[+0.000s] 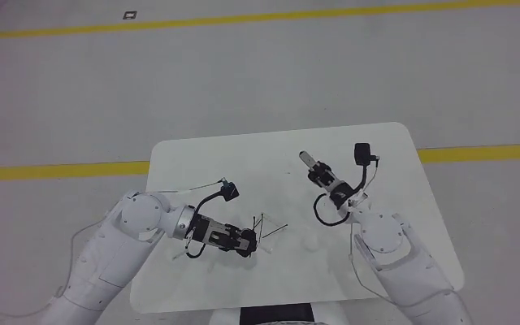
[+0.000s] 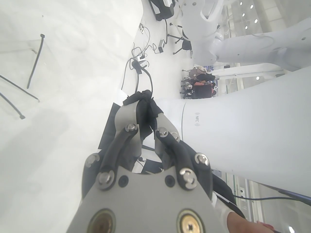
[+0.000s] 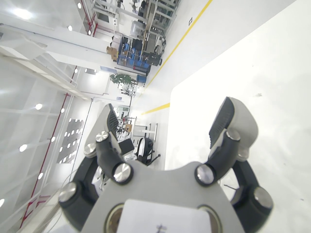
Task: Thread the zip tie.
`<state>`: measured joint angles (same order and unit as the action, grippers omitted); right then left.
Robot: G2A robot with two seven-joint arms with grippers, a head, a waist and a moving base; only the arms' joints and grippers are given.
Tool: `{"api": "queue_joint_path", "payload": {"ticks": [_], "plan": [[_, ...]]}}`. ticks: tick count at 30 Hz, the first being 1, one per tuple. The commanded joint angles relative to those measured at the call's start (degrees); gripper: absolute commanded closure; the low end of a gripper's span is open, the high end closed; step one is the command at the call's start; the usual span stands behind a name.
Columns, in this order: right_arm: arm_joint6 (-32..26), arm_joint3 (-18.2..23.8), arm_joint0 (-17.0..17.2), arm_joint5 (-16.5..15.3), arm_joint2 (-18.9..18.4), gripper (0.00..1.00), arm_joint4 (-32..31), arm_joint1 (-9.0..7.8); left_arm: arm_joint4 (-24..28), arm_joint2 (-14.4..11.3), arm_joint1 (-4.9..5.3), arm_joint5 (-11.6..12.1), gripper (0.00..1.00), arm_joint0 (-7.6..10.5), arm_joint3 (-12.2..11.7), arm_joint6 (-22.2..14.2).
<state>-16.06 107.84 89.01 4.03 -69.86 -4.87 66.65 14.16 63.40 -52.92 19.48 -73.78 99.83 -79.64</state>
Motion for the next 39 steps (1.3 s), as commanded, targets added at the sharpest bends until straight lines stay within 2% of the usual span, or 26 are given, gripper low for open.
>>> {"api": "queue_joint_path", "payload": {"ticks": [1,8,22,26,31,39], "plan": [[-6.61,-0.72,-1.07,-2.11,0.41,0.00,1.04,-0.18,0.00,0.00,0.00,0.00,1.00,0.00,0.00,0.00],[-28.41,-4.67,-7.71,-7.36,3.23,0.00,4.21,-0.67,0.00,0.00,0.00,0.00,1.00,0.00,0.00,0.00],[-28.25,-4.71,-7.63,-7.41,3.26,0.00,4.25,-0.66,0.00,0.00,0.00,0.00,1.00,0.00,0.00,0.00],[-32.24,-7.30,-7.33,-10.17,3.62,0.00,11.28,-0.62,0.00,0.00,0.00,0.00,1.00,0.00,0.00,0.00],[-38.42,-11.78,-9.25,-13.35,5.11,0.00,19.53,-0.37,0.00,0.00,0.00,0.00,1.00,0.00,0.00,0.00],[-38.42,-11.78,-9.25,-13.35,5.11,0.00,19.53,-0.37,-0.05,-0.07,-0.01,-0.10,1.00,-0.05,0.00,0.38]]}}
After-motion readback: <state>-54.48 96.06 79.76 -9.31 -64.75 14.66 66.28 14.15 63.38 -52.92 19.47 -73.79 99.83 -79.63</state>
